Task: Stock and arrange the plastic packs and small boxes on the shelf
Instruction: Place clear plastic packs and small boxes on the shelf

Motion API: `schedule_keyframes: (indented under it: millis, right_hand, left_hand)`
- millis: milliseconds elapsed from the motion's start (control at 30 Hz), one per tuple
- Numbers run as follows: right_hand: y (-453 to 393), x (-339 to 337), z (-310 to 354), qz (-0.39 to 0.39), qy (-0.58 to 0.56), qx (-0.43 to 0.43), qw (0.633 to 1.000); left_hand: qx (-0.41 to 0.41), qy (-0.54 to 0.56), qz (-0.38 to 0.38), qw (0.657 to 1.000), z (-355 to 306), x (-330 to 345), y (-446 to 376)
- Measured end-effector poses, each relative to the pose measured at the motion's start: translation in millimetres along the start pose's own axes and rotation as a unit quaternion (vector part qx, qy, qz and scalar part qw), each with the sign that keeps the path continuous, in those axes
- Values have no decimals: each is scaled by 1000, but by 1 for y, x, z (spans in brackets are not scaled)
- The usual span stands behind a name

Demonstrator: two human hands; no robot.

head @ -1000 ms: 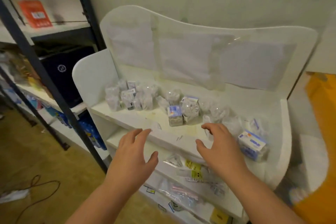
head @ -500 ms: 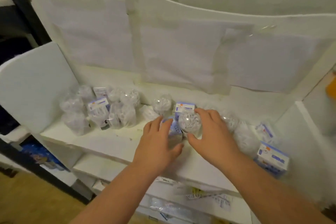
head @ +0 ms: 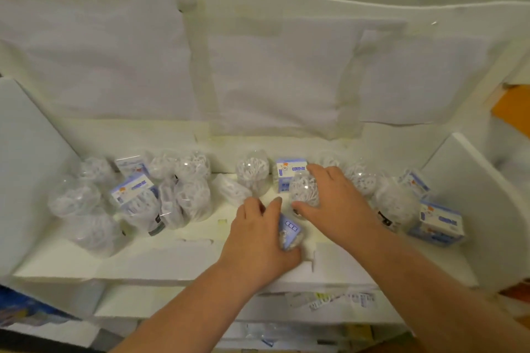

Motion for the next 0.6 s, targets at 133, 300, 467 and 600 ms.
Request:
schedule_keyframes:
  millis: [133,300,467,600]
  right_hand:
    - [3,-2,3,-18,-11,10,1000]
    - [18,-22,10,-80,-52,8,995]
    - [50,-68,17,-165,-81,-19,983]
    - [96,-101,4,-186,-106,4,977]
  left_hand:
    - [8,-15,35,999,2,6,5]
    - [2,60,20,998,6,-5,2]
    - [1,165,-50,985,3,-26,5]
    - [16,220,-82,972,-27,-37,9]
Point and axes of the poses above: each hand's wrist, its own y-axis away from the middle knuckle, its own x-axis out of the palm, z = x × y, the point moved 8 cm from there along -y, towards the middle knuckle, and after that the axes turned 11 degrees about -y, right-handed, at the moved point
